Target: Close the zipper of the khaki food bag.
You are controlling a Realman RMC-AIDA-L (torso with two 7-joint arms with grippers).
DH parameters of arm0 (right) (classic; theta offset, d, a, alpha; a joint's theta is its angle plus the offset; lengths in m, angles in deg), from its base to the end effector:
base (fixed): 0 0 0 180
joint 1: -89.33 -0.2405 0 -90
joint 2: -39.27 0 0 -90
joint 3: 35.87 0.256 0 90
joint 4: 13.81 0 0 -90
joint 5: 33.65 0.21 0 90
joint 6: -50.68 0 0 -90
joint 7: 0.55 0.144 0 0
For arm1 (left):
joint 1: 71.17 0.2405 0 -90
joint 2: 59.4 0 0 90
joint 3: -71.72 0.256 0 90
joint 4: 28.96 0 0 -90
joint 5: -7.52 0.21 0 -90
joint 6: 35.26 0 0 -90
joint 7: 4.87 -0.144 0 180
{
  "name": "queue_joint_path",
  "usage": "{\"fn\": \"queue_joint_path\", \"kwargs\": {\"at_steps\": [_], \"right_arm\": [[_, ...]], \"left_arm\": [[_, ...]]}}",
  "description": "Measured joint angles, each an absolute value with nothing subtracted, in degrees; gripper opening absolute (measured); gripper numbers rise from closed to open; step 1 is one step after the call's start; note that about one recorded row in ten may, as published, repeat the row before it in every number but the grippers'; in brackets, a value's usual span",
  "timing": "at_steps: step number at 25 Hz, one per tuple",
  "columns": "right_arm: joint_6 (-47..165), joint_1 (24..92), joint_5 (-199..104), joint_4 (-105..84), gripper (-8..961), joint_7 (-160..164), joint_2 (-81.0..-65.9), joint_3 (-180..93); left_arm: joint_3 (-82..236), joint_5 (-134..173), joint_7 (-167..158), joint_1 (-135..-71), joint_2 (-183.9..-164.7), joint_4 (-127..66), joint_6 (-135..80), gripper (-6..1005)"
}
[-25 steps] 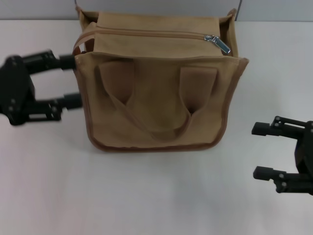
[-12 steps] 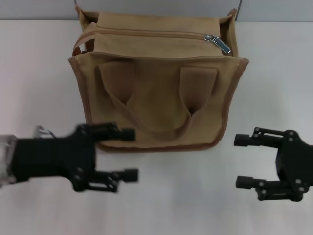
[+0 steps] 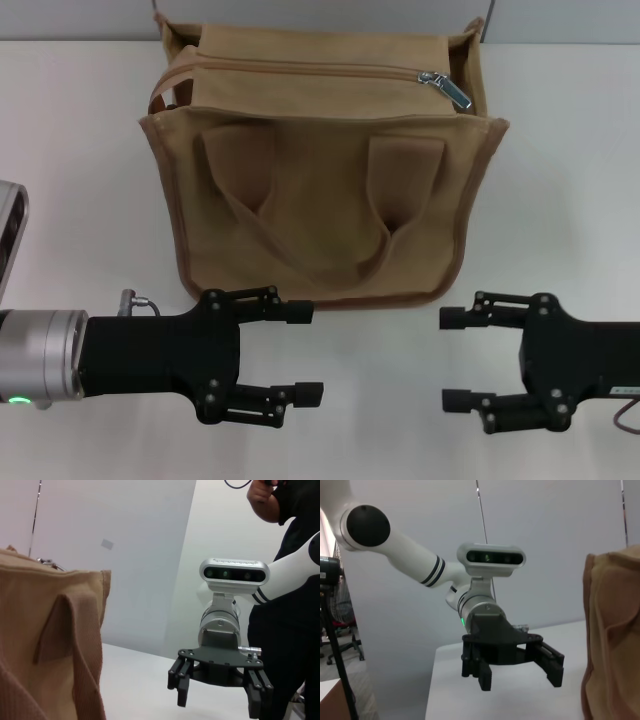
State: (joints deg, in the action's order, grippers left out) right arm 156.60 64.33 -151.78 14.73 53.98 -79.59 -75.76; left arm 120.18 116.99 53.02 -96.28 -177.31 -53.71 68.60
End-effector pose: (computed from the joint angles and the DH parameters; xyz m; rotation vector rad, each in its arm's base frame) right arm 0.2745 0.2485 -0.0228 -2.9542 0.2351 0.9295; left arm -0.2679 0.2479 -0.0320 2.9526 0.3443 0.9962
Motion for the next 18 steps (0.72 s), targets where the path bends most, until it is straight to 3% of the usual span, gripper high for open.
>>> {"fn": "queue_joint_path", "kwargs": {"at_steps": [18], "right_arm": [[156.04,64.16,-151.78,13.34,768,53.41,-79.65,-76.83]], "left_arm": [[120.23,117.65,53.20,-95.86,-177.02,-53.57,68.50,829]]}}
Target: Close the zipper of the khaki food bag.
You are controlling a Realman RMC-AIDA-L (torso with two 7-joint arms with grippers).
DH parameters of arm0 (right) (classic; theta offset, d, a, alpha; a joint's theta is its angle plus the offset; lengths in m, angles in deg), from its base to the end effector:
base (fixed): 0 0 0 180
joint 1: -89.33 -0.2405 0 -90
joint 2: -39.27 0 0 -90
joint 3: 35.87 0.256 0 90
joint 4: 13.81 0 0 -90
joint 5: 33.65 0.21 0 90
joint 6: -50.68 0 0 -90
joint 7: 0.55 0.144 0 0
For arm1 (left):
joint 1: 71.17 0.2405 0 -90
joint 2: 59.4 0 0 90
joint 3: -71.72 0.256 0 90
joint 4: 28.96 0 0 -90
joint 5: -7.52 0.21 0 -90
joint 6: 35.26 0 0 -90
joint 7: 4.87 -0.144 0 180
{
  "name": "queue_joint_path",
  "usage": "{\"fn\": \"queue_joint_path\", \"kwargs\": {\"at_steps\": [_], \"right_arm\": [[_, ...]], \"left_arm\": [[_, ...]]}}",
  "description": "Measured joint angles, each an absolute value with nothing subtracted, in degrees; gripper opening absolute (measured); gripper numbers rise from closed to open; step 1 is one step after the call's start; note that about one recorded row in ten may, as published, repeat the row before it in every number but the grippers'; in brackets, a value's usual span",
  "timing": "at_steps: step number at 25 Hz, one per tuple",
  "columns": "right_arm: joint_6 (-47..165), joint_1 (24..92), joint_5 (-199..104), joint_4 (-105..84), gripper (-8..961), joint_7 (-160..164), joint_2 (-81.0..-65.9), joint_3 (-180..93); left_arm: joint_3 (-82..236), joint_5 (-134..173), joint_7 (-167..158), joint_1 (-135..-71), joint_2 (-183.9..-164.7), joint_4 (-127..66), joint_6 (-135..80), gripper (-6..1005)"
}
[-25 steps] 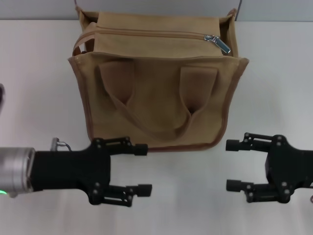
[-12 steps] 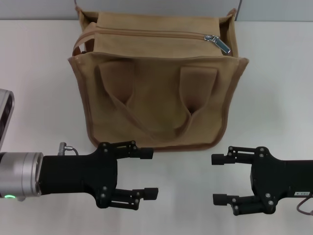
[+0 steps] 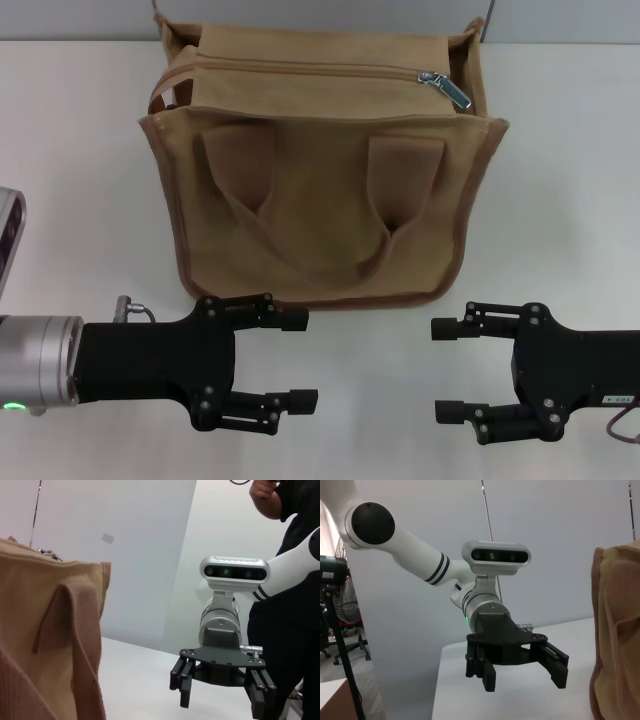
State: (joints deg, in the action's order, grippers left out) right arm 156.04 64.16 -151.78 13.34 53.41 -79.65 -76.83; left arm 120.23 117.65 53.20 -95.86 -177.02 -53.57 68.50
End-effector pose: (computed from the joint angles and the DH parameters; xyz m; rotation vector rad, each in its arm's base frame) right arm 0.2742 0.2456 -0.0286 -2.9720 0.2423 0.9328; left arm -0.2721 0.2451 -0.0314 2.9532 0.3629 0.9748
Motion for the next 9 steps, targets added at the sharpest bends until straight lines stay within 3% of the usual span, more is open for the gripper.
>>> {"fn": "queue_joint_path", "kwargs": {"at_steps": [9], "right_arm": [[156.22,64.19,-151.57,13.35,768,53.41,-79.65,-76.76]], "left_arm": [[120.23,118.38,53.20,-95.59,-176.90,-53.57,68.74,829]]}}
